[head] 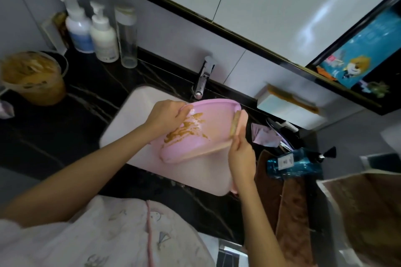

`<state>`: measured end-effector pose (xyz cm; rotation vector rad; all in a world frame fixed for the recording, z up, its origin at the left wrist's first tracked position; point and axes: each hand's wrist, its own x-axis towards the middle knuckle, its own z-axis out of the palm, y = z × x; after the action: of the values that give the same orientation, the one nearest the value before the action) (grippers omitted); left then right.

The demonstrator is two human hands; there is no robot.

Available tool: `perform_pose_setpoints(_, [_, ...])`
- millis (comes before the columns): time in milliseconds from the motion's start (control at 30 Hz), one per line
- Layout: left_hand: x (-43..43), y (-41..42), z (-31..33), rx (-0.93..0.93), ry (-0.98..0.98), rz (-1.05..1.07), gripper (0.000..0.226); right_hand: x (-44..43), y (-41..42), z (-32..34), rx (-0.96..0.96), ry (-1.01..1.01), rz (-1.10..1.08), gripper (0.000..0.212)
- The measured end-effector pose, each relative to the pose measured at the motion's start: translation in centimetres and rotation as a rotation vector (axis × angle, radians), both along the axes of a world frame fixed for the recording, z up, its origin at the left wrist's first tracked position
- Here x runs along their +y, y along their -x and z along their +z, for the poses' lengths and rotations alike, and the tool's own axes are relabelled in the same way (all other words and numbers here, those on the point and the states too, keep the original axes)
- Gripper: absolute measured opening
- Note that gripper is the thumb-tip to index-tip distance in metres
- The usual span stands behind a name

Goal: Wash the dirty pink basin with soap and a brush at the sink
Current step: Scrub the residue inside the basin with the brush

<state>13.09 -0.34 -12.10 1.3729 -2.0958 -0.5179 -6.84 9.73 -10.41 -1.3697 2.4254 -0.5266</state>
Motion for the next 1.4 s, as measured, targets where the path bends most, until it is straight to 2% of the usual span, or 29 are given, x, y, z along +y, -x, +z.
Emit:
perform_pose_setpoints(100, [-0.9, -0.4, 0.3, 0.016, 0.013, 0.034, 0.048, 1.0, -3.7, 0.0, -0.029, 0.052, 0.111, 0.053])
perform_pose_setpoints(200, [-1.4, -0.8, 0.2, 0.023, 0.014, 0.039, 0.05, 3.6, -3.7, -0.8, 0.099, 0.066, 0.309, 0.054])
perform_pose_setpoints(233, [-1.3, -0.7, 0.2, 0.022, 0.01, 0.033, 0.049, 3.3, -2.4, -0.9, 0.105, 0.066, 0.269, 0.053])
perform_pose_setpoints(333, [-1.1, -0.2, 0.0, 0.011, 0.007, 0.041, 0.045, 0.3, 0.3, -1.2, -0.038, 0.037, -0.004, 0.05])
perform_pose_setpoints(400, [-1.3, -0.3, 0.2, 0.011, -0.002, 0.06, 0.045, 0.1, -1.6, -0.9, -0.09, 0.083, -0.027, 0.05])
perform_pose_setpoints(533, [-2.0, -1.0, 0.4, 0.02, -0.036, 0.079, 0.047, 4.0, -4.5, -2.1, 0.083, 0.175, 0.314, 0.054])
perform_pose_setpoints(600, [-2.0, -0.8, 0.5, 0.012, -0.041, 0.078, 0.043, 2.7, -1.9, -3.0, 0.059, 0.179, 0.186, 0.052])
perform_pose_setpoints(667, [-2.1, -0.5, 0.8, 0.011, -0.033, 0.076, 0.04, 0.2, -0.1, -3.0, -0.093, 0.124, -0.032, 0.049])
perform_pose_setpoints(733, [-2.5, -0.4, 0.9, 0.01, -0.035, 0.085, 0.042, -0.5, -1.2, -2.3, -0.171, 0.169, -0.064, 0.05])
perform_pose_setpoints(800, [-2.9, -0.6, 0.9, 0.021, -0.041, 0.095, 0.044, 1.1, -4.1, -2.2, -0.104, 0.222, 0.104, 0.052])
perform_pose_setpoints(900, [-3.1, -0.7, 0.7, 0.016, -0.074, 0.081, 0.044, 3.6, -4.7, -3.1, 0.138, 0.245, 0.374, 0.057])
perform_pose_setpoints(967, [-3.0, -0.5, 0.8, 0.036, -0.1, 0.053, 0.044, 2.1, -1.9, -3.4, 0.139, 0.245, 0.293, 0.053])
perform_pose_setpoints(1067, [-3.3, -0.8, 0.7, 0.068, -0.157, 0.034, 0.047, -0.2, -0.6, -2.9, -0.129, 0.218, 0.048, 0.05])
perform_pose_setpoints(1100, [-3.6, -1.0, 0.8, 0.085, -0.184, 0.03, 0.047, -0.3, -1.5, -2.7, -0.148, 0.25, 0.03, 0.051])
perform_pose_setpoints(1133, [-3.8, -1.1, 1.0, 0.1, -0.208, 0.024, 0.048, 0.0, -2.7, -2.8, -0.143, 0.281, 0.046, 0.052])
perform_pose_setpoints(1200, [-4.3, -1.4, 1.1, 0.121, -0.24, 0.009, 0.049, 1.9, -5.3, -3.7, -0.021, 0.309, 0.215, 0.053])
perform_pose_setpoints(1267, [-4.4, -1.6, 1.2, 0.122, -0.254, -0.002, 0.049, 3.5, -5.3, -5.0, 0.117, 0.282, 0.358, 0.056])
perform_pose_setpoints(1300, [-4.3, -1.5, 1.1, 0.128, -0.255, -0.008, 0.049, 3.2, -4.3, -5.5, 0.138, 0.285, 0.353, 0.054])
perform_pose_setpoints(1333, [-4.1, -1.5, 1.1, 0.133, -0.252, -0.009, 0.049, 2.4, -2.9, -5.7, 0.133, 0.295, 0.294, 0.051])
perform_pose_setpoints(1400, [-3.9, -1.4, 1.1, 0.133, -0.243, -0.008, 0.049, 0.2, -1.5, -4.9, -0.048, 0.295, 0.027, 0.046])
